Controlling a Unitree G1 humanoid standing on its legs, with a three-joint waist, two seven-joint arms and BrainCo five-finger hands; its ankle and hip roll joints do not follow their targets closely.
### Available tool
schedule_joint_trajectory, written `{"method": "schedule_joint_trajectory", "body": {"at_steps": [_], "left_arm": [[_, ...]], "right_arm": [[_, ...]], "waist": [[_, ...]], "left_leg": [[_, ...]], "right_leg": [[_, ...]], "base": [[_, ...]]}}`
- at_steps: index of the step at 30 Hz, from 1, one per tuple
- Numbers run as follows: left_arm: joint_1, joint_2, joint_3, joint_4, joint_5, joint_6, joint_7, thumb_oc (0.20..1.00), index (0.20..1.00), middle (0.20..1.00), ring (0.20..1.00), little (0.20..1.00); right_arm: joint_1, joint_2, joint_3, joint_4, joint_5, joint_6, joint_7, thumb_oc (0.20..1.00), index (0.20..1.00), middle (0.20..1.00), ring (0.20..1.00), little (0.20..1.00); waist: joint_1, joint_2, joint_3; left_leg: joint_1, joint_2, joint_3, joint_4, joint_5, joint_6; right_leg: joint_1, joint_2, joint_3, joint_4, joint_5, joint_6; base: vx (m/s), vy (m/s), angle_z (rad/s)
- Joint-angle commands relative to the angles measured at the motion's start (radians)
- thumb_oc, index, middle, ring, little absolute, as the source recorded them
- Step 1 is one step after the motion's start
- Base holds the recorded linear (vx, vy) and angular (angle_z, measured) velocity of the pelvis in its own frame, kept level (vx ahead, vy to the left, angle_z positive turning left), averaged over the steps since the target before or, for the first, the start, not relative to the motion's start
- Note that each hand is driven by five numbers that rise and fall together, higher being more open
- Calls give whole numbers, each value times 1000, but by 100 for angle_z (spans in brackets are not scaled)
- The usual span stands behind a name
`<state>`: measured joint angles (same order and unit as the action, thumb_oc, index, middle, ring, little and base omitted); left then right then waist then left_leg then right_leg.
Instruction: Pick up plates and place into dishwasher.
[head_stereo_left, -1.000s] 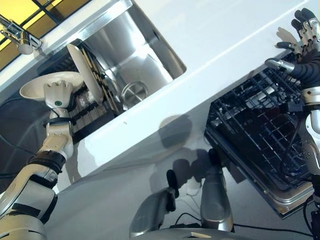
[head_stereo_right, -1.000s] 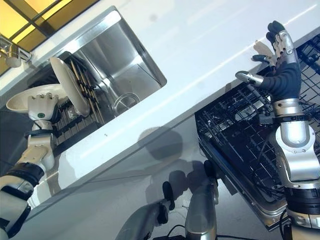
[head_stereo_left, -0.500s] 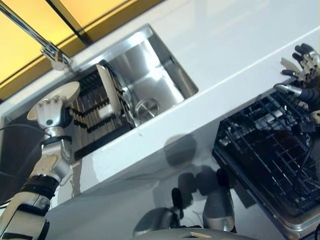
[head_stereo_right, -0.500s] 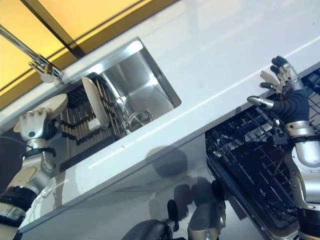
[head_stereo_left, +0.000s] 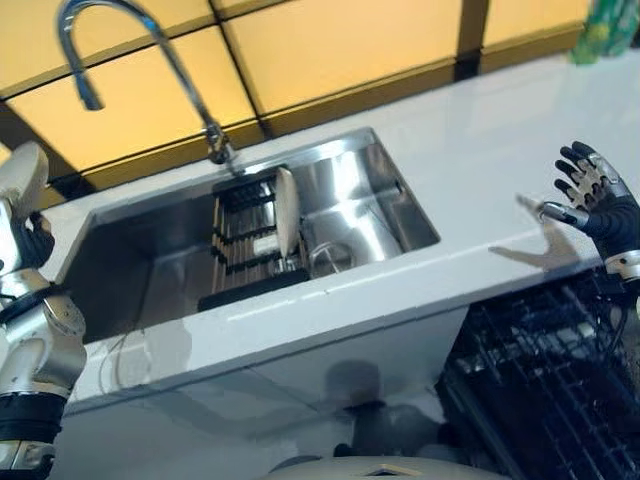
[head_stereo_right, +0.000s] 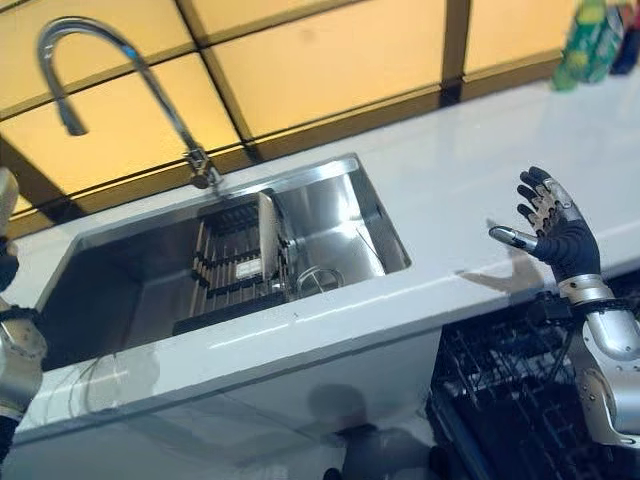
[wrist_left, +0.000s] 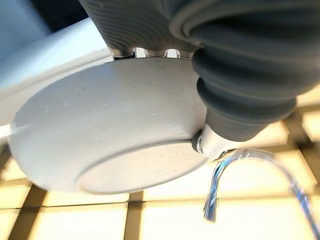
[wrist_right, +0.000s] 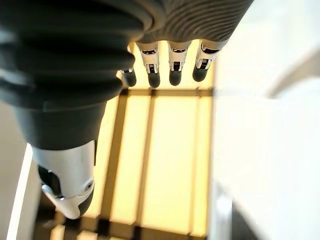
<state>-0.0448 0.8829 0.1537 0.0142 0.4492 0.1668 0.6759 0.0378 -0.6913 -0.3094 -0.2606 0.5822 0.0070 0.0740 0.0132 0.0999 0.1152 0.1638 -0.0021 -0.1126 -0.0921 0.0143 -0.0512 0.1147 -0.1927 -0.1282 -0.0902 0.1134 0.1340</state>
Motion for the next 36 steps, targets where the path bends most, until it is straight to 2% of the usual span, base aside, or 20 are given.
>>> {"method": "schedule_joint_trajectory", "body": {"at_steps": [1, 2, 3, 5, 6, 7, 9, 12, 17, 21, 29, 36], "left_arm": [[-80, 62, -5, -165, -70, -251, -108, 200, 200, 200, 200, 200], [-100, 48, -25, -204, -98, -313, -145, 200, 200, 200, 200, 200], [-112, 38, -39, -223, -111, -328, -173, 200, 200, 200, 200, 200], [-156, 1, -93, -275, -203, -430, -277, 200, 200, 200, 200, 200], [-173, -9, -109, -285, -227, -446, -312, 200, 200, 200, 200, 200], [-192, -27, -132, -305, -268, -492, -375, 200, 200, 200, 200, 200], [-224, -36, -168, -324, -325, -517, -442, 200, 200, 200, 200, 200], [-285, -50, -235, -342, -469, -571, -611, 200, 200, 200, 200, 200], [-377, -74, -337, -338, -648, -587, -810, 200, 200, 200, 200, 200], [-420, -91, -381, -325, -705, -586, -890, 200, 200, 200, 200, 200], [-463, -90, -404, -307, -760, -571, -932, 200, 200, 200, 200, 200], [-486, -85, -411, -302, -790, -555, -951, 200, 200, 200, 200, 200]], "right_arm": [[-142, 7, 66, -92, -21, -117, -29, 1000, 1000, 1000, 1000, 1000], [-167, 19, 89, -99, -33, -131, -30, 1000, 1000, 1000, 1000, 1000], [-182, 26, 103, -101, -44, -131, -38, 1000, 1000, 1000, 1000, 1000], [-238, 49, 156, -114, -82, -153, -44, 1000, 1000, 1000, 1000, 1000], [-254, 52, 172, -115, -88, -152, -52, 1000, 1000, 1000, 1000, 1000], [-275, 61, 194, -118, -99, -158, -55, 1000, 1000, 1000, 1000, 1000], [-304, 63, 225, -117, -110, -165, -57, 1000, 1000, 1000, 1000, 1000], [-346, 56, 280, -113, -101, -180, -31, 1000, 1000, 1000, 1000, 1000], [-390, 53, 355, -102, -32, -179, 25, 1000, 1000, 1000, 1000, 1000], [-408, 62, 397, -97, -11, -174, 71, 1000, 1000, 1000, 1000, 1000], [-421, 44, 473, -110, 56, -142, 237, 1000, 1000, 1000, 1000, 1000], [-464, 11, 551, -132, 113, -104, 423, 1000, 1000, 1000, 1000, 1000]], "waist": [[34, -27, -70], [46, -34, -76], [51, -37, -78], [72, -51, -91], [77, -55, -94], [84, -61, -100], [91, -68, -107], [97, -79, -121], [90, -88, -140], [82, -92, -152], [77, -103, -170], [83, -115, -178]], "left_leg": [[-31, 15, 35, 43, -20, -6], [-26, 20, 29, 42, -22, -6], [-24, 23, 26, 42, -23, -7], [-18, 31, 18, 41, -27, -8], [-17, 33, 16, 40, -27, -8], [-15, 35, 13, 38, -29, -8], [-14, 36, 10, 37, -31, -8], [-15, 35, 10, 36, -36, -6], [-17, 33, 18, 32, -40, -4], [-17, 30, 26, 25, -41, -1], [-26, 28, 42, 21, -40, 2], [-30, 24, 44, 19, -40, 7]], "right_leg": [[-25, -4, 8, 131, -118, -10], [-17, 3, 4, 127, -118, -10], [-10, 7, 1, 124, -119, -11], [5, 21, -4, 115, -120, -11], [9, 25, -6, 111, -119, -12], [14, 30, -9, 107, -119, -12], [18, 38, -9, 102, -119, -13], [20, 49, -7, 94, -118, -13], [17, 58, -1, 79, -113, -14], [17, 62, 4, 65, -108, -14], [16, 61, 1, 47, -101, -14], [18, 60, -7, 43, -103, -17]], "base": [[-28, -308, 15], [-21, -236, 12], [-33, -235, 14], [-41, -216, 14], [-45, -178, 9], [-52, -166, 5], [-56, -139, 6], [-66, -118, 4], [-43, -76, 7], [-27, -43, 1], [-3, -8, 0], [0, 0, 0]]}}
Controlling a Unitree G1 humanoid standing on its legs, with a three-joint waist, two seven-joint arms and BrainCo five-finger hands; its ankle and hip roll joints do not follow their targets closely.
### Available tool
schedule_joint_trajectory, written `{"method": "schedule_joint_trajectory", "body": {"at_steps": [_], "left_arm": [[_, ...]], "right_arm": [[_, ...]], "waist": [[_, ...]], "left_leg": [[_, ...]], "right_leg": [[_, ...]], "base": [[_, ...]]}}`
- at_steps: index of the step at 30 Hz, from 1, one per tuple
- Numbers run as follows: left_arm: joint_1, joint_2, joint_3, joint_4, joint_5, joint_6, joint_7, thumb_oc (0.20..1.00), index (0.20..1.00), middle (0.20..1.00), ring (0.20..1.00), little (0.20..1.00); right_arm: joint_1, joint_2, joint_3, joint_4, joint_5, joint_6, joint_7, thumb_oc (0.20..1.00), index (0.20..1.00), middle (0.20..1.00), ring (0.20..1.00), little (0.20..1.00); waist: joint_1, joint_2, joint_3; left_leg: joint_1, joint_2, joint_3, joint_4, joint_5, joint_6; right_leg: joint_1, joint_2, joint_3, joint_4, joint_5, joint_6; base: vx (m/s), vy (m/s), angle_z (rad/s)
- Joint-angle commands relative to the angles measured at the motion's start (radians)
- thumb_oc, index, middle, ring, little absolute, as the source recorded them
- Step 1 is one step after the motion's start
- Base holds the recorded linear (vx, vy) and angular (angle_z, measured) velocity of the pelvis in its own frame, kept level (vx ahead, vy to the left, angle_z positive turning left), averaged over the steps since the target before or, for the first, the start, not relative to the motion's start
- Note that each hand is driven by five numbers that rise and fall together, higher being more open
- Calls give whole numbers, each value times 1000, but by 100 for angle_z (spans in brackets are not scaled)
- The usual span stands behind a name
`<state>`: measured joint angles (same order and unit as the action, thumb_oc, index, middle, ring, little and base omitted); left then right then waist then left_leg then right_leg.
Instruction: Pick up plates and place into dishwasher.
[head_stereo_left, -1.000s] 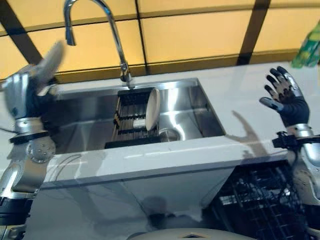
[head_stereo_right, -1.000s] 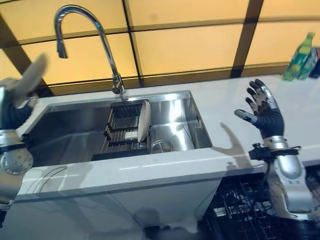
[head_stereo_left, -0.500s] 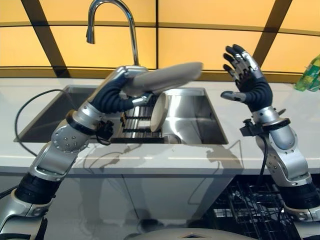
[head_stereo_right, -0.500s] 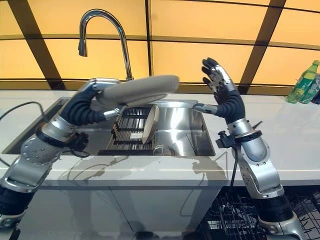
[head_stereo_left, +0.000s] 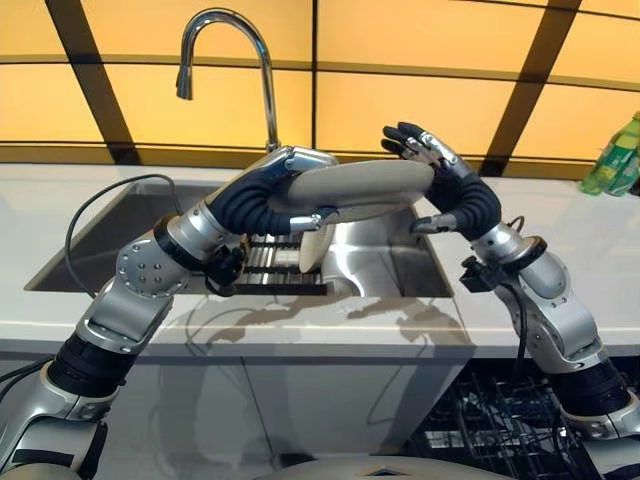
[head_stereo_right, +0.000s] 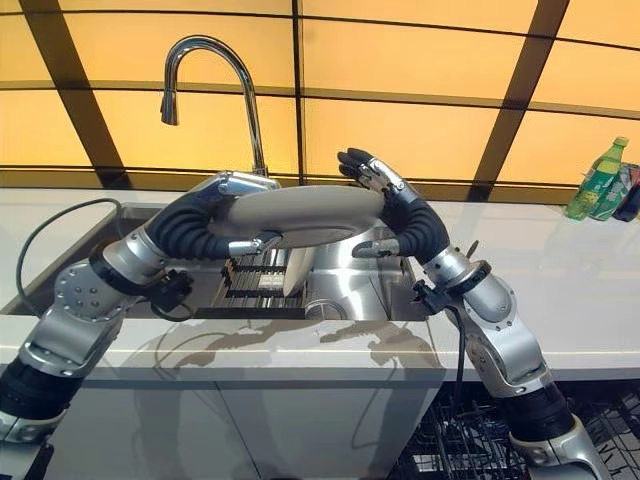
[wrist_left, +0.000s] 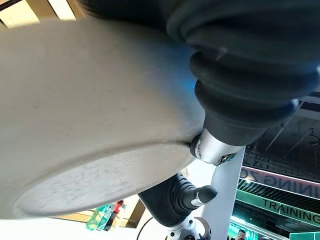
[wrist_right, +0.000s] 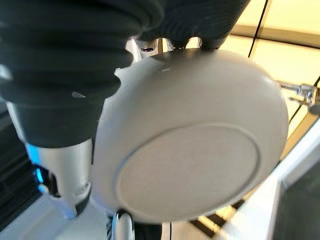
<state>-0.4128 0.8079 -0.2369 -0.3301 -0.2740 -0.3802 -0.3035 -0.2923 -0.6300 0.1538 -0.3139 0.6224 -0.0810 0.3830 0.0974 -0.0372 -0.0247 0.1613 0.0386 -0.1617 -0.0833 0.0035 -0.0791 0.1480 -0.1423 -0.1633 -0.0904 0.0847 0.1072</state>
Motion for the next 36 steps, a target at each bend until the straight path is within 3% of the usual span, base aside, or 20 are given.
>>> {"method": "schedule_joint_trajectory", "body": {"at_steps": [1, 4, 14, 21, 24, 27, 31, 36], "left_arm": [[-118, -8, -20, 45, -69, -10, 26, 200, 200, 200, 200, 200], [-114, -2, -19, 49, -80, -13, 9, 200, 200, 200, 200, 200], [-121, 21, -25, 67, -116, -19, -15, 200, 200, 200, 200, 200], [-121, 47, -23, 75, -137, -29, -17, 200, 200, 200, 200, 200], [-121, 47, -22, 85, -182, -20, -43, 200, 200, 200, 200, 200], [-114, 23, -16, 85, -305, 14, -153, 200, 200, 200, 200, 200], [-112, -29, -12, 42, -440, 74, -297, 200, 200, 200, 200, 200], [-153, -33, -23, 42, -485, 113, -332, 200, 200, 200, 200, 200]], "right_arm": [[-140, -55, 94, -83, 93, -11, 140, 1000, 1000, 1000, 1000, 1000], [-139, -58, 120, -96, 93, -17, 228, 1000, 1000, 1000, 1000, 1000], [-182, -109, 165, -94, 18, -50, 274, 1000, 1000, 1000, 1000, 1000], [-185, -178, 152, -38, -142, -26, 173, 1000, 1000, 1000, 1000, 1000], [-195, -194, 134, 1, -205, -39, 38, 1000, 1000, 1000, 1000, 1000], [-214, -171, 101, 70, -362, -103, -99, 1000, 1000, 1000, 1000, 1000], [-233, -118, 56, 120, -356, -120, -189, 1000, 1000, 1000, 1000, 1000], [-256, -127, 60, 156, -323, -133, -179, 1000, 1000, 1000, 1000, 1000]], "waist": [[-1, 21, -37], [5, 15, -34], [14, 8, -35], [9, 8, -33], [6, 11, -33], [8, 16, -35], [13, 23, -39], [14, 26, -48]], "left_leg": [[-28, -17, 94, 11, -28, 35], [-27, -19, 91, 13, -29, 36], [-19, -24, 87, 14, -31, 41], [-10, -25, 88, 13, -36, 44], [-8, -23, 92, 11, -36, 44], [-15, -24, 95, 13, -32, 49], [-19, -25, 93, 12, -36, 53], [-22, -28, 86, 12, -36, 51]], "right_leg": [[-15, 10, 28, 43, -75, 9], [-11, 8, 25, 46, -76, 8], [1, 7, 22, 42, -74, 7], [10, 10, 29, 42, -79, 5], [13, 12, 31, 37, -76, 5], [7, 8, 30, 35, -70, 4], [6, 8, 29, 32, -71, 4], [5, 4, 25, 34, -75, 4]], "base": [[0, 0, 0], [0, 0, 0], [0, 0, 0], [0, 0, 0], [0, 0, 0], [0, 0, 0], [0, 0, 0], [4, 6, 0]]}}
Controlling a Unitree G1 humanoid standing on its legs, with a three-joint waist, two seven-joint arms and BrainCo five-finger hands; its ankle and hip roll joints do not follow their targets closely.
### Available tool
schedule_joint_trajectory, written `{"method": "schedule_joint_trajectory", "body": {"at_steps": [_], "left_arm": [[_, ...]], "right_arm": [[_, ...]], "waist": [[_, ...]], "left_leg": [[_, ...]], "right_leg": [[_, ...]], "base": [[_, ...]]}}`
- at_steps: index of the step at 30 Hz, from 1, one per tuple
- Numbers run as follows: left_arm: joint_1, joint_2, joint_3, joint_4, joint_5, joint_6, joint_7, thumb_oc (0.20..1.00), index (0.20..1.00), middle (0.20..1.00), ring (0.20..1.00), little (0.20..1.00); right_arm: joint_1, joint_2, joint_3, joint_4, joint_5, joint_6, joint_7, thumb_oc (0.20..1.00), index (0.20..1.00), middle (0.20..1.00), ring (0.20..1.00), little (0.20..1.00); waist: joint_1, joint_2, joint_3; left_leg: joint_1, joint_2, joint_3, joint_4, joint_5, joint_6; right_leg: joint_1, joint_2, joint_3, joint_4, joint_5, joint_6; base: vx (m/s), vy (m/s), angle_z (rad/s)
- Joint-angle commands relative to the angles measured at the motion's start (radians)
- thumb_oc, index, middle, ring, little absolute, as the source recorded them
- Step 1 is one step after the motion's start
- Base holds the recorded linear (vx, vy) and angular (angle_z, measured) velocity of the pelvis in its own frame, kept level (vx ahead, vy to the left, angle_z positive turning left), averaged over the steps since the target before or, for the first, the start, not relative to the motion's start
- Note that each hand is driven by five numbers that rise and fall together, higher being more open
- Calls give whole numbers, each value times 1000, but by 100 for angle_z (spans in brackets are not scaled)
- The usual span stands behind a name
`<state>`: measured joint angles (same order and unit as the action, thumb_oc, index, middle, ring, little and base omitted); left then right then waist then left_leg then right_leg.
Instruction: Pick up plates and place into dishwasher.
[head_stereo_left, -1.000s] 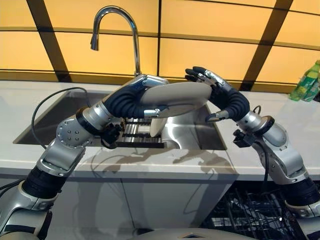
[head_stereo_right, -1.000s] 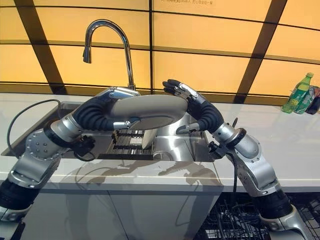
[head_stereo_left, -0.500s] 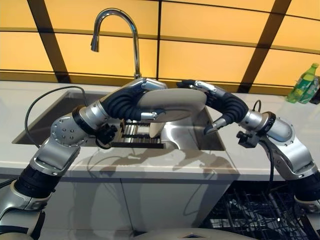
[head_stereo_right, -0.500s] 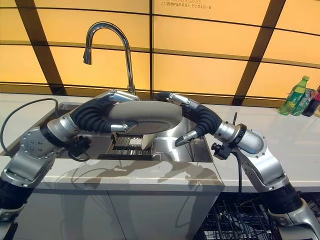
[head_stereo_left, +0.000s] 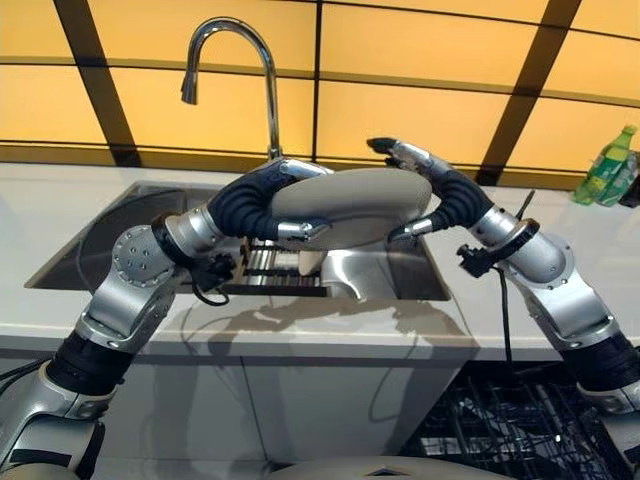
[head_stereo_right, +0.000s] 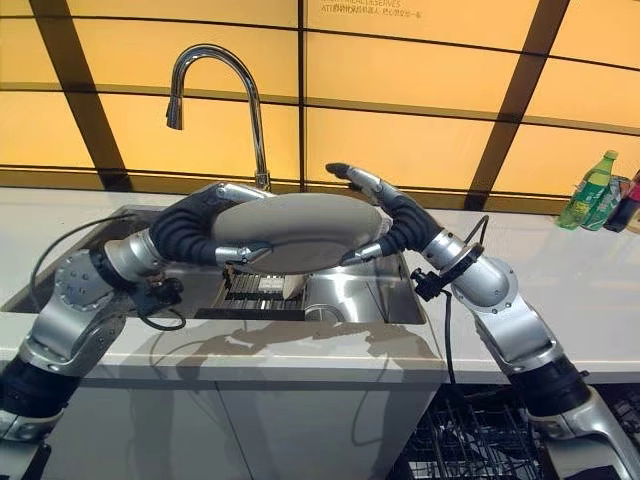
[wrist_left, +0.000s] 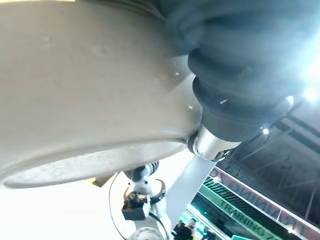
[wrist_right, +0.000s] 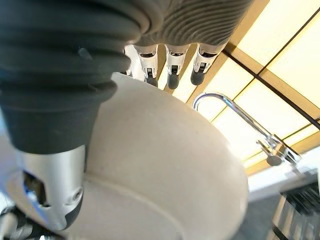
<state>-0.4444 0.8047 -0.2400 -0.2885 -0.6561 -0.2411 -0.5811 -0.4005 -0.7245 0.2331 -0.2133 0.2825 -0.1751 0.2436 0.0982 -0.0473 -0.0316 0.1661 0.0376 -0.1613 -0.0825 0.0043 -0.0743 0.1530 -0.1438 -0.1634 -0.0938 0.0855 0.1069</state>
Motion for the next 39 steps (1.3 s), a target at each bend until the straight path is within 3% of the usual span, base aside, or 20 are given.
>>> {"method": "schedule_joint_trajectory", "body": {"at_steps": [1, 9, 11, 16, 18, 19, 20, 21, 26, 39], "left_arm": [[-129, -31, -20, 4, -108, -17, -57, 200, 200, 200, 200, 200], [-126, -31, -3, 0, -123, -4, -54, 200, 200, 200, 200, 200], [-118, -34, 2, -7, -125, -3, -58, 200, 200, 200, 200, 200], [-107, -36, -3, -4, -130, -13, -61, 200, 200, 200, 200, 200], [-112, -40, -17, 2, -126, -16, -58, 200, 200, 200, 200, 200], [-118, -43, -26, 3, -127, -17, -54, 200, 200, 200, 200, 200], [-120, -46, -29, 6, -126, -18, -54, 200, 200, 200, 200, 200], [-122, -48, -31, 9, -129, -22, -55, 200, 200, 200, 200, 200], [-113, -65, -17, 11, -130, -22, -61, 200, 200, 200, 200, 200], [-82, -120, 36, 40, -104, -20, -31, 200, 200, 200, 200, 200]], "right_arm": [[-144, -37, -17, 55, 15, -42, -23, 1000, 1000, 1000, 1000, 1000], [-132, -45, 16, 37, 81, -6, 78, 1000, 1000, 1000, 1000, 1000], [-131, -37, 29, 17, 145, 15, 162, 1000, 1000, 1000, 1000, 1000], [-129, -14, 92, -70, 422, 69, 492, 1000, 1000, 1000, 1000, 1000], [-151, 13, 121, -83, 510, 77, 532, 875, 875, 875, 875, 875], [-164, 36, 133, -88, 572, 75, 537, 570, 570, 570, 570, 570], [-172, 53, 135, -88, 590, 80, 534, 360, 360, 360, 360, 360], [-176, 80, 132, -85, 613, 86, 533, 200, 200, 200, 200, 200], [-142, 155, 97, -87, 598, 104, 498, 200, 200, 200, 200, 200], [-53, 257, -49, -49, 583, 16, 286, 200, 200, 200, 200, 200]], "waist": [[14, 36, -43], [19, 34, -49], [21, 34, -49], [27, 28, -44], [34, 24, -42], [38, 22, -41], [41, 21, -40], [44, 21, -40], [48, 27, -42], [5, 47, -35]], "left_leg": [[-27, -28, 84, 11, -37, 47], [-22, -30, 80, 10, -44, 46], [-24, -30, 79, 10, -44, 47], [-18, -27, 83, 13, -45, 44], [-16, -26, 82, 16, -46, 43], [-16, -26, 80, 18, -47, 42], [-15, -26, 79, 18, -48, 43], [-14, -27, 77, 19, -49, 44], [-16, -28, 76, 20, -48, 46], [-6, -16, 108, 15, -44, 49]], "right_leg": [[0, 5, 23, 39, -77, 5], [9, 3, 16, 35, -86, 4], [9, 3, 15, 35, -89, 2], [15, 3, 9, 38, -92, 0], [19, 3, 4, 40, -94, -2], [21, 3, 1, 41, -95, -4], [22, 4, 0, 41, -95, -4], [23, 5, -1, 41, -96, -6], [26, 9, -1, 38, -97, -7], [19, 26, 31, 39, -92, -19]], "base": [[0, 0, 0], [0, 0, 0], [0, 0, 0], [0, 0, 0], [0, 0, 0], [0, 0, 0], [0, 0, 0], [0, 0, 0], [0, 0, 0], [-18, -13, 0]]}}
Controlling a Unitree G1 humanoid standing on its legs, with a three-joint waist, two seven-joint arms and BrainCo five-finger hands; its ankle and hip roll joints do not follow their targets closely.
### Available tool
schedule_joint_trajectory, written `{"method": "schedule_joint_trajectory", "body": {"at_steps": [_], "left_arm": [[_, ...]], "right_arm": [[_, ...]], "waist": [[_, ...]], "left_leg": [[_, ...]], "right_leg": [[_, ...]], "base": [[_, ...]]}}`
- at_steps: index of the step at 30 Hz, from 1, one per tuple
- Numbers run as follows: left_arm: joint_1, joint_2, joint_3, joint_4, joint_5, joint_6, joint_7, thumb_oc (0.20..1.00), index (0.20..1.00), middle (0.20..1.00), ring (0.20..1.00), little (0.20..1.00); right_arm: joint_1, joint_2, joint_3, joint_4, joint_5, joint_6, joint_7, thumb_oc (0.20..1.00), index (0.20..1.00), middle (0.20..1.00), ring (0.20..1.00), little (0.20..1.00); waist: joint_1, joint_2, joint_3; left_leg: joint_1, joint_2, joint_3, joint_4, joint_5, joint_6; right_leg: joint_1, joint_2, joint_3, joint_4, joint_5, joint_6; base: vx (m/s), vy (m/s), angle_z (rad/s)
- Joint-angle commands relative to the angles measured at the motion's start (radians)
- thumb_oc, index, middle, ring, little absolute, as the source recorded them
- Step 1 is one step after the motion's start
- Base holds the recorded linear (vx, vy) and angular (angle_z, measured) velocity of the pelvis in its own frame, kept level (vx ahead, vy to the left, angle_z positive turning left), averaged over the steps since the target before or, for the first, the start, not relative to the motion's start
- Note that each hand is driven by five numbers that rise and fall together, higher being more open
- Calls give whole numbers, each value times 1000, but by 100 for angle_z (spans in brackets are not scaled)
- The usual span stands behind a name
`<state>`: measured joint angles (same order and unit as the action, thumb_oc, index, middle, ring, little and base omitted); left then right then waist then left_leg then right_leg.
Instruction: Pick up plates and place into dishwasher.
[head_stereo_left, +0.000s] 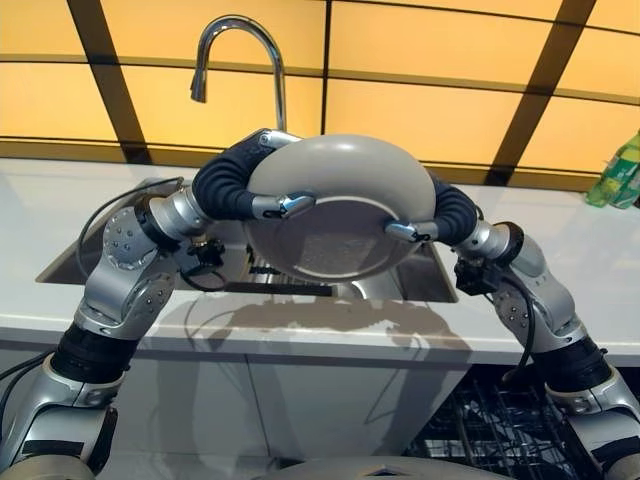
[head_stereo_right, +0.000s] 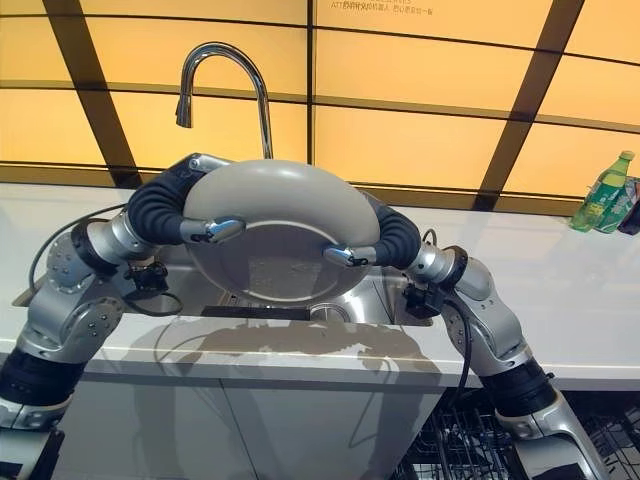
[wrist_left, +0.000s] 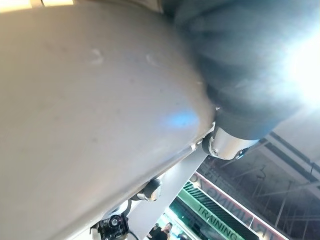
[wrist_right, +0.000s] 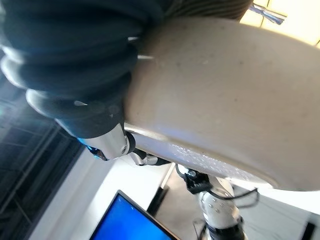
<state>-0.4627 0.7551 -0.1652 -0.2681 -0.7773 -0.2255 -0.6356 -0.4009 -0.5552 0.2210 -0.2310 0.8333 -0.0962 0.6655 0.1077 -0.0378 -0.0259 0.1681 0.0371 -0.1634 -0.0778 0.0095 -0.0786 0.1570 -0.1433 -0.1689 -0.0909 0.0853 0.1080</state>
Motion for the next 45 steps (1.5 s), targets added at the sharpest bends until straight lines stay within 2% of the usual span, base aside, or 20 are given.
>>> {"method": "schedule_joint_trajectory", "body": {"at_steps": [1, 2, 3, 4, 5, 6, 13, 16, 18, 20, 23, 24, 28, 32, 33, 34, 39, 40, 42, 45], "left_arm": [[-60, -74, -34, 18, 25, -31, 38, 200, 200, 200, 200, 200], [-56, -75, -27, 19, 35, -23, 72, 200, 200, 200, 200, 200], [-48, -74, -16, 21, 37, -18, 104, 247, 247, 247, 247, 247], [-41, -80, -7, 22, 45, -8, 145, 511, 511, 511, 511, 511], [-32, -84, 7, 25, 49, -2, 168, 944, 944, 944, 944, 944], [-19, -84, 21, 29, 51, 1, 193, 1000, 1000, 1000, 1000, 1000], [81, -127, 116, 50, 50, -15, 364, 1000, 1000, 1000, 1000, 1000], [149, -149, 163, 46, 72, -58, 382, 1000, 1000, 1000, 1000, 1000], [197, -152, 187, 37, 86, -97, 379, 1000, 1000, 1000, 1000, 1000], [237, -151, 217, 36, 103, -133, 372, 1000, 1000, 1000, 1000, 1000], [267, -130, 256, 31, 73, -152, 363, 1000, 1000, 1000, 1000, 1000], [260, -120, 261, 33, 66, -146, 371, 1000, 1000, 1000, 1000, 1000], [225, -99, 255, 60, 57, -122, 380, 1000, 1000, 1000, 1000, 1000], [216, -72, 264, 86, 47, -146, 417, 1000, 1000, 1000, 1000, 1000], [228, -61, 289, 92, 49, -156, 431, 1000, 1000, 1000, 1000, 1000], [242, -59, 304, 89, 49, -161, 433, 1000, 1000, 1000, 1000, 1000], [311, -90, 346, 98, 87, -164, 447, 1000, 1000, 1000, 1000, 1000], [327, -97, 357, 97, 93, -160, 444, 1000, 1000, 1000, 1000, 1000], [355, -101, 376, 89, 101, -152, 453, 1000, 1000, 1000, 1000, 1000], [348, -97, 379, 97, 97, -124, 453, 1000, 1000, 1000, 1000, 1000]], "right_arm": [[-48, 92, -42, -27, 25, -67, -143, 200, 200, 200, 200, 200], [-39, 94, -50, -23, 13, -75, -161, 200, 200, 200, 200, 200], [-29, 91, -60, -23, 7, -79, -180, 200, 200, 200, 200, 200], [-17, 91, -69, -23, -9, -85, -204, 200, 200, 200, 200, 200], [-8, 91, -81, -22, -19, -89, -217, 200, 200, 200, 200, 200], [4, 88, -93, -25, -26, -95, -228, 200, 200, 200, 200, 200], [72, 86, -163, -10, -72, -120, -299, 200, 200, 200, 200, 200], [102, 82, -182, -4, -83, -129, -304, 200, 200, 200, 200, 200], [114, 73, -186, 0, -63, -146, -309, 200, 200, 200, 200, 200], [109, 91, -175, 18, -65, -167, -312, 200, 200, 200, 200, 200], [104, 106, -176, 28, -81, -171, -325, 200, 200, 200, 200, 200], [107, 117, -179, 28, -95, -169, -329, 200, 200, 200, 200, 200], [135, 132, -204, 36, -124, -172, -354, 200, 200, 200, 200, 200], [150, 136, -205, 43, -129, -173, -349, 200, 200, 200, 200, 200], [151, 130, -199, 71, -122, -187, -338, 200, 200, 200, 200, 200], [155, 128, -199, 82, -128, -198, -337, 200, 200, 200, 200, 200], [208, 127, -211, 113, -176, -208, -372, 200, 200, 200, 200, 200], [222, 130, -214, 121, -204, -212, -390, 200, 200, 200, 200, 200], [235, 137, -219, 140, -259, -217, -421, 200, 200, 200, 200, 200], [228, 119, -223, 187, -357, -206, -518, 200, 200, 200, 200, 200]], "waist": [[-8, 39, -40], [-13, 41, -41], [-17, 41, -41], [-22, 42, -41], [-26, 42, -41], [-30, 43, -40], [-55, 38, -24], [-55, 20, 4], [-39, 3, 37], [-24, -3, 67], [-22, 11, 76], [-31, 20, 75], [-73, 25, 86], [-79, 17, 109], [-69, 21, 112], [-62, 23, 110], [-53, 39, 93], [-46, 39, 91], [-33, 33, 94], [-34, 22, 114]], "left_leg": [[-7, -14, 115, 10, -49, 54], [-5, -11, 121, 8, -49, 54], [-5, -9, 126, 8, -49, 53], [-4, -7, 128, 8, -49, 53], [-4, -5, 130, 8, -49, 54], [-4, -4, 132, 8, -49, 53], [-8, -8, 142, 57, -75, 57], [-50, -51, 135, 213, -137, 51], [-98, -92, 54, 324, -174, 49], [-104, -137, -36, 352, -194, 69], [-62, -149, -81, 274, -180, 96], [-44, -143, -73, 228, -166, 100], [0, -132, -65, 132, -143, 104], [23, -139, -73, 93, -145, 121], [21, -130, -39, 93, -144, 127], [12, -129, -20, 95, -141, 131], [-23, -135, 55, 123, -147, 157], [-26, -136, 63, 128, -149, 158], [-29, -138, 67, 131, -154, 150], [-37, -138, 61, 141, -157, 143]], "right_leg": [[15, 27, 40, 36, -92, -20], [15, 29, 44, 35, -92, -21], [15, 31, 48, 34, -93, -23], [14, 34, 52, 36, -94, -24], [12, 36, 57, 37, -96, -25], [10, 39, 62, 39, -97, -27], [3, 53, 104, 51, -106, -39], [1, 38, 126, 57, -100, -46], [-8, 28, 150, 75, -87, -50], [-23, 37, 205, 97, -77, -47], [-29, 45, 267, 84, -63, -39], [-33, 44, 279, 77, -57, -32], [-95, 10, 316, 65, 11, 22], [-167, -22, 279, 79, 61, 60], [-187, -39, 217, 116, 47, 63], [-199, -45, 196, 146, 40, 61], [-211, -54, 162, 245, -10, 45], [-204, -64, 146, 229, -14, 43], [-199, -85, 116, 182, 22, 46], [-213, -101, 130, 149, 55, 55]], "base": [[-19, -54, -5], [-16, -51, -11], [-18, -65, -20], [-16, -64, -20], [-19, -66, -14], [-21, -66, -7], [-17, -96, -19], [-50, -66, -29], [-97, 15, -46], [-115, 116, -62], [-97, 250, -126], [-86, 313, -86], [-83, 236, -76], [-136, 93, -61], [-184, 39, -86], [-193, 44, -102], [-19, 35, -84], [76, -38, -74], [73, -58, -82], [45, -34, -54]]}}
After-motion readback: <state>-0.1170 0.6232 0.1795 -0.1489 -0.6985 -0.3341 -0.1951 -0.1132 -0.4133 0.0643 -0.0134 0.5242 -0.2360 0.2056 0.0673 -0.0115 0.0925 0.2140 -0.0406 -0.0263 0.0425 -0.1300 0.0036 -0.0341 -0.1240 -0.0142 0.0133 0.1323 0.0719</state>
